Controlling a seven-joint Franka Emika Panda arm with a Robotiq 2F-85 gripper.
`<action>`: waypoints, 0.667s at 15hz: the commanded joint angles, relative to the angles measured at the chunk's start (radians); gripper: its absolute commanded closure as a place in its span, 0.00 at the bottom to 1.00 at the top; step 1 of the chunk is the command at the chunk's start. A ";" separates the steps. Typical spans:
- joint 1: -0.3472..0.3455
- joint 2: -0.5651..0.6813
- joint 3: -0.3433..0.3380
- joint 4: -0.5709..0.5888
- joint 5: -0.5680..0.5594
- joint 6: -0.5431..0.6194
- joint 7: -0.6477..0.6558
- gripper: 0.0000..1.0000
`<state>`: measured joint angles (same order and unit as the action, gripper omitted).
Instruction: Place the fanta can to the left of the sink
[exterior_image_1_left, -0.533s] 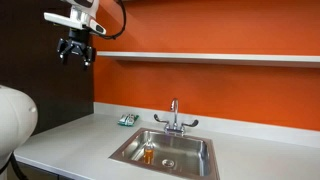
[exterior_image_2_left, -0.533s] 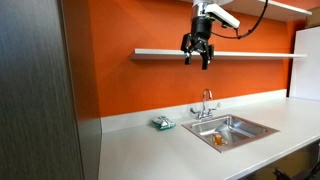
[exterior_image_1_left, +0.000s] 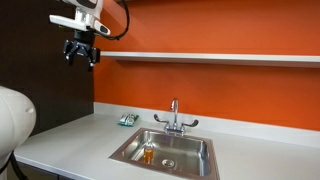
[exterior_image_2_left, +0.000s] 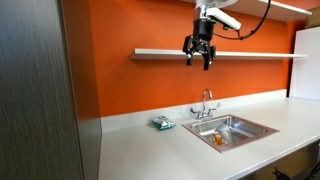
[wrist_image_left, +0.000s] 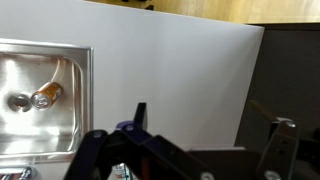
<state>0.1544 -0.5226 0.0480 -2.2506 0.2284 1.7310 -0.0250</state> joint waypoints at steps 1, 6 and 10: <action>-0.054 -0.016 -0.003 -0.018 -0.032 0.023 0.009 0.00; -0.121 -0.033 -0.021 -0.032 -0.119 0.016 0.032 0.00; -0.165 -0.040 -0.040 -0.042 -0.178 0.021 0.053 0.00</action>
<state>0.0228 -0.5380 0.0109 -2.2741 0.0894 1.7375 -0.0080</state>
